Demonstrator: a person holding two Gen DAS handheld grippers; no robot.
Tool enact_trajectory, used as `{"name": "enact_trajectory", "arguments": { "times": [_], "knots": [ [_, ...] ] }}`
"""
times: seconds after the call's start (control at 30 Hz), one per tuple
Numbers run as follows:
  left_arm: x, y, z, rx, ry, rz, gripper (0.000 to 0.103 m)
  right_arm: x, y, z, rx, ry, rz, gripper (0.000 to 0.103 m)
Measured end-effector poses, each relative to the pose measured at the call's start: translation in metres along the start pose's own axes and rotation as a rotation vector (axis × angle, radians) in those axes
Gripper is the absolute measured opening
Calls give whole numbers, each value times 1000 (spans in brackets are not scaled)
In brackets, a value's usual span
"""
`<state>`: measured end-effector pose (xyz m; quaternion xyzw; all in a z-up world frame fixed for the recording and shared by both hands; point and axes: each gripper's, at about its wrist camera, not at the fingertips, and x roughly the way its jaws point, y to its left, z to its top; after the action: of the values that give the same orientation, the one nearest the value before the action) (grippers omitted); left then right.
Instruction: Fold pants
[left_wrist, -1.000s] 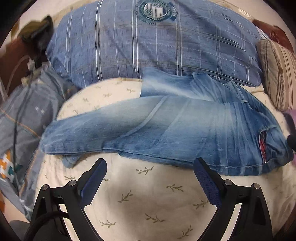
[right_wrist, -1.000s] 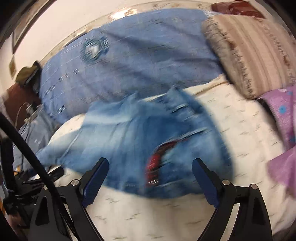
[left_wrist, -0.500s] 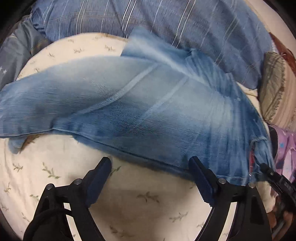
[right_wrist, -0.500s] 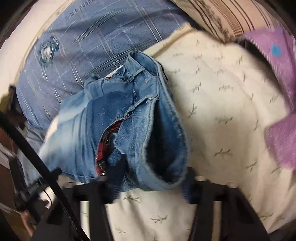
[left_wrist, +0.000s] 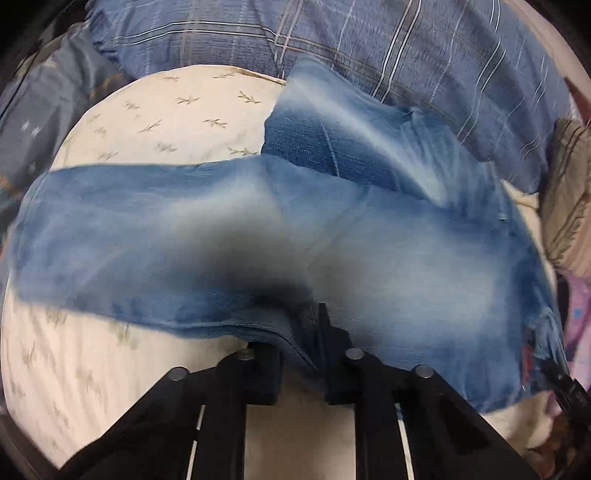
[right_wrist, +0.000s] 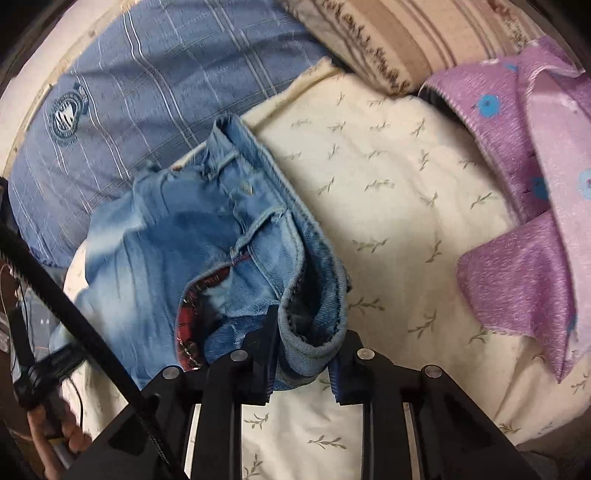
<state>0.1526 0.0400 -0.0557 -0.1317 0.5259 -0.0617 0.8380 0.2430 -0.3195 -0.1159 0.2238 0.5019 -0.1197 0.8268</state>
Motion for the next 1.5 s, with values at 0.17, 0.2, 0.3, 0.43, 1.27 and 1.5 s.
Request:
{"name": "enact_trajectory", "arguments": {
  "times": [0.17, 0.2, 0.3, 0.43, 1.27, 1.5],
  "knots": [
    [-26, 2, -39, 55, 20, 37, 21, -19, 4, -4, -56, -43, -79, 24],
    [-15, 7, -47, 77, 88, 45, 26, -11, 4, -6, -81, -14, -106, 27],
    [-25, 15, -59, 151, 66, 4, 31, 14, 12, -16, -144, 43, -208, 39],
    [-70, 27, -57, 184, -16, -76, 53, -37, 37, -23, -228, -222, -231, 79],
    [-27, 170, 58, -158, -117, 128, 15, 57, 262, -182, -832, 103, 438, 13],
    [-11, 180, 51, -176, -57, 303, 24, 56, 260, -175, -791, 192, 476, 18]
  ]
}}
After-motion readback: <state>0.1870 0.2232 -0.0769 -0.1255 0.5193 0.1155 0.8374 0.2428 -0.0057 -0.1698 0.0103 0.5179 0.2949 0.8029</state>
